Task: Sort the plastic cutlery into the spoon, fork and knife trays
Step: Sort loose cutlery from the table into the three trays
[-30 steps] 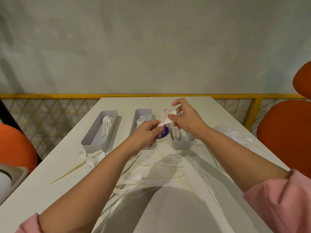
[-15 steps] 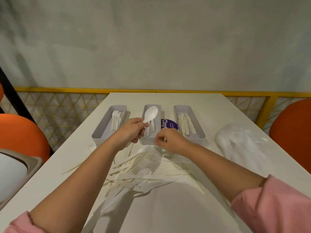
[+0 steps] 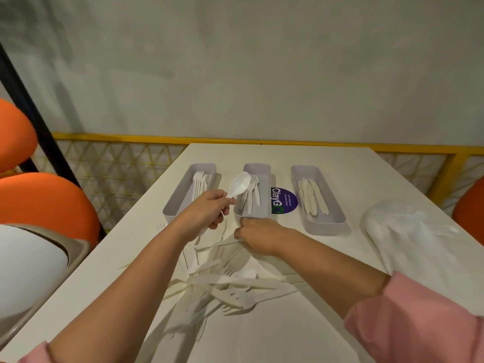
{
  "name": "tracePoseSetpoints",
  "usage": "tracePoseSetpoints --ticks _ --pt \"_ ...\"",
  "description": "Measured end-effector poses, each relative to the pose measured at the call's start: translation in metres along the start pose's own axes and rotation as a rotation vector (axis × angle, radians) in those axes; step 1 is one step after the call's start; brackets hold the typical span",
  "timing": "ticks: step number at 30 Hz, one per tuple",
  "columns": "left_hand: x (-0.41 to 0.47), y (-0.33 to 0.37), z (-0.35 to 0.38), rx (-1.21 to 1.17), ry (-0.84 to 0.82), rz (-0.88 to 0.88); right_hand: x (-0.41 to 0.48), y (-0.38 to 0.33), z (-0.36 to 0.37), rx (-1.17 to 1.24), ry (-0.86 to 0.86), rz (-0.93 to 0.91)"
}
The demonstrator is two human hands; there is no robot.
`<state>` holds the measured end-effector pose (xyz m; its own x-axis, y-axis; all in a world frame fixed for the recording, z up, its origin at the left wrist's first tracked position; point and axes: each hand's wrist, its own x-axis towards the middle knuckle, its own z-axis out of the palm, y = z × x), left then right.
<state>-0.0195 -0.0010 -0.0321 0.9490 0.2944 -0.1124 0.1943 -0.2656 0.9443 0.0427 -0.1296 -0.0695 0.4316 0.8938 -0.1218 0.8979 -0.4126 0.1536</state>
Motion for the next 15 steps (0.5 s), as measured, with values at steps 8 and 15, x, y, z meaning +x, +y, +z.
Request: tracePoseSetpoints --ticks 8,15 --pt "-0.001 -0.003 -0.005 0.066 0.016 0.034 -0.016 0.007 -0.012 -0.025 0.158 -0.053" --pt "-0.004 0.008 -0.003 0.152 -0.01 0.06 -0.023 0.031 -0.056 0.036 0.47 -0.002"
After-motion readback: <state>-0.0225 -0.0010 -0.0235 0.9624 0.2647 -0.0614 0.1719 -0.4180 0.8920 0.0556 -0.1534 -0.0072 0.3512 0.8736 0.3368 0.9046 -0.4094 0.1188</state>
